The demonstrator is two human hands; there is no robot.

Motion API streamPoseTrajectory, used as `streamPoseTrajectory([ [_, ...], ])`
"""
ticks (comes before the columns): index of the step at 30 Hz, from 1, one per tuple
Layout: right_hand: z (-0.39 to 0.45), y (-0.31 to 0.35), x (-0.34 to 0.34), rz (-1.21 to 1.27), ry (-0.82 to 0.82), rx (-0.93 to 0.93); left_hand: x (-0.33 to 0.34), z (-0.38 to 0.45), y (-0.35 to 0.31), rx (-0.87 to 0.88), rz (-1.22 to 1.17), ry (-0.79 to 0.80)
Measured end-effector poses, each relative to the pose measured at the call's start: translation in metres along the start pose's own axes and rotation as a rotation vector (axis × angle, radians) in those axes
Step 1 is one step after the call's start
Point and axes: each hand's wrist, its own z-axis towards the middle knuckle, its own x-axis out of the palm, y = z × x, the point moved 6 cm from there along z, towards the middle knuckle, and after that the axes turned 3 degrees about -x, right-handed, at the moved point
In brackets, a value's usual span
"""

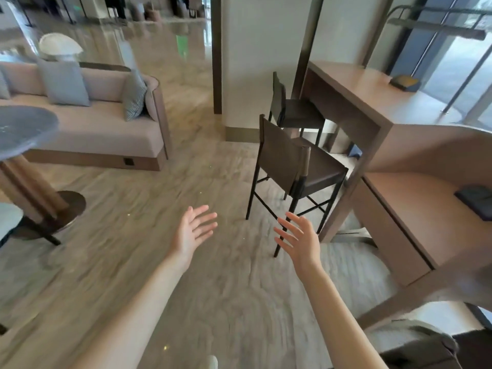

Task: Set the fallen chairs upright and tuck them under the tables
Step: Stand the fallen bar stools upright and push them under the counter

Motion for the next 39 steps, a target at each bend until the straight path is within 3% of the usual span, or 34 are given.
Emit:
streamPoseTrajectory([
  [10,0.091,0.005,0.076,0.115,-0.151,-0.015,-0.011,0.139,-0.075,0.031,0.067,0.121],
  [20,0.164,0.013,0.101,0.059,-0.233,-0.024,-0.004,0.231,-0.078,-0.047,0.051,0.157],
  [32,0.362,0.038,0.144,0.139,-0.213,0.014,0.045,0.406,-0.116,-0.025,0.081,0.11],
  [39,0.465,0.083,0.145,0.211,-0.221,0.003,0.136,0.512,-0.166,0.018,0.132,0.17],
])
